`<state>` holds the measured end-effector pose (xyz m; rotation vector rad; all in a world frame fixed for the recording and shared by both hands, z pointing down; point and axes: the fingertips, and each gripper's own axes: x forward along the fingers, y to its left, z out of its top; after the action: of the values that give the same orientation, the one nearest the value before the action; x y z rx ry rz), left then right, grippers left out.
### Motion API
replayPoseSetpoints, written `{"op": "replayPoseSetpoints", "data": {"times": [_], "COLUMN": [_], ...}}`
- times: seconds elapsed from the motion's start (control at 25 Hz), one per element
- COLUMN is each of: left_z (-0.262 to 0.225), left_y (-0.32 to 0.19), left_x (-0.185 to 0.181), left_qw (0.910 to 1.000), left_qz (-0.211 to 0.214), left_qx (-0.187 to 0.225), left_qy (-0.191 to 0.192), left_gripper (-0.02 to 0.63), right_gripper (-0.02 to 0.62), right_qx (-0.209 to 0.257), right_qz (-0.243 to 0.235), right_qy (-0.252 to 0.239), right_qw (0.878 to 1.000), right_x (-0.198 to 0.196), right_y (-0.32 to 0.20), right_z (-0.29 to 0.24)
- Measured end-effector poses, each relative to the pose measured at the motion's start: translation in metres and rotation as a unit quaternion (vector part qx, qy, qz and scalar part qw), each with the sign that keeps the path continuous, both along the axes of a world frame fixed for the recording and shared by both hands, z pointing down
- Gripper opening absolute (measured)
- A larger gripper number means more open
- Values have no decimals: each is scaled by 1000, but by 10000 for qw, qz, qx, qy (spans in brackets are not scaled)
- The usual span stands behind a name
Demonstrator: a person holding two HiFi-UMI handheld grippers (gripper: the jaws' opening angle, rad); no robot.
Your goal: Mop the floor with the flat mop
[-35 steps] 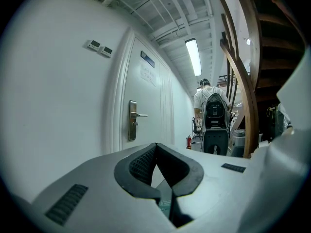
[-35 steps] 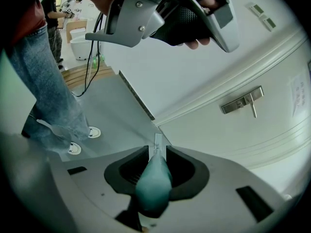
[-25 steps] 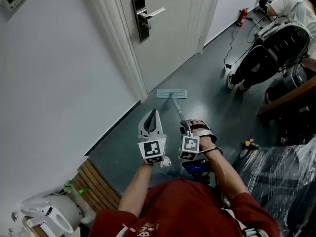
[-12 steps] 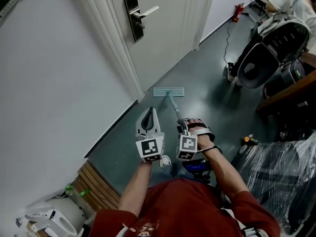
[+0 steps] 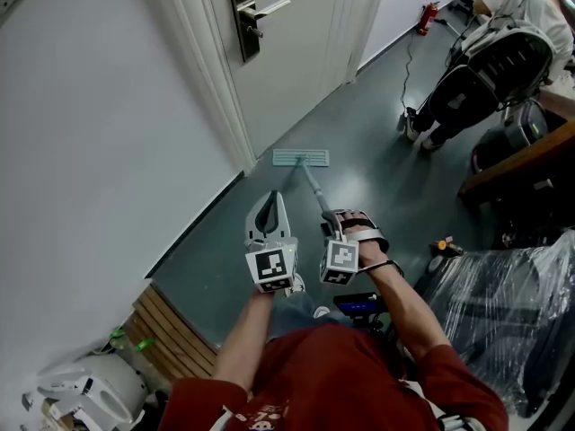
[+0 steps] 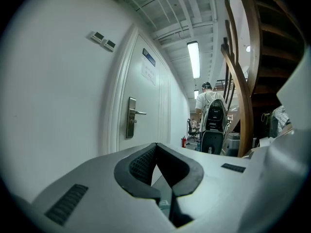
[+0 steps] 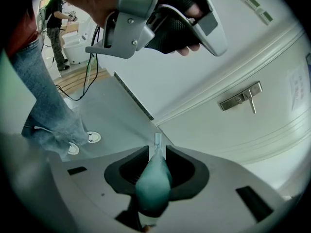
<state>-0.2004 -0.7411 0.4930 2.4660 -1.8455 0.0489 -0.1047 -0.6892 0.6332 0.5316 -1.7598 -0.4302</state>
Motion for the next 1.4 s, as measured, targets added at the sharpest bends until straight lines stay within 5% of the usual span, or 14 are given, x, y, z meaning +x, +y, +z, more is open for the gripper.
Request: {"op": "replayPoseSetpoints", "data": {"times": [1.0,1.2,1.4], "left_z": [-29,-35,-31], "left_y": [162,194,239], "left_x": [45,70,70], "left_qw": [9987,9994,9991], "left_qz": [-247,-166,-278], "left_qx": [139,283,-22], "left_qy": [-415,-86,-308], "left_gripper": [15,15,15], "right_gripper": [120,120,120], "right_qx": [-4,127,-228], "right_qz": [-151,-31,-212], "right_qy": [61,196,-105], "right_qw": [9999,9997,9995], "right_x": [54,83,67], "right_y": [144,168,222], "right_z": [6,7,6]}}
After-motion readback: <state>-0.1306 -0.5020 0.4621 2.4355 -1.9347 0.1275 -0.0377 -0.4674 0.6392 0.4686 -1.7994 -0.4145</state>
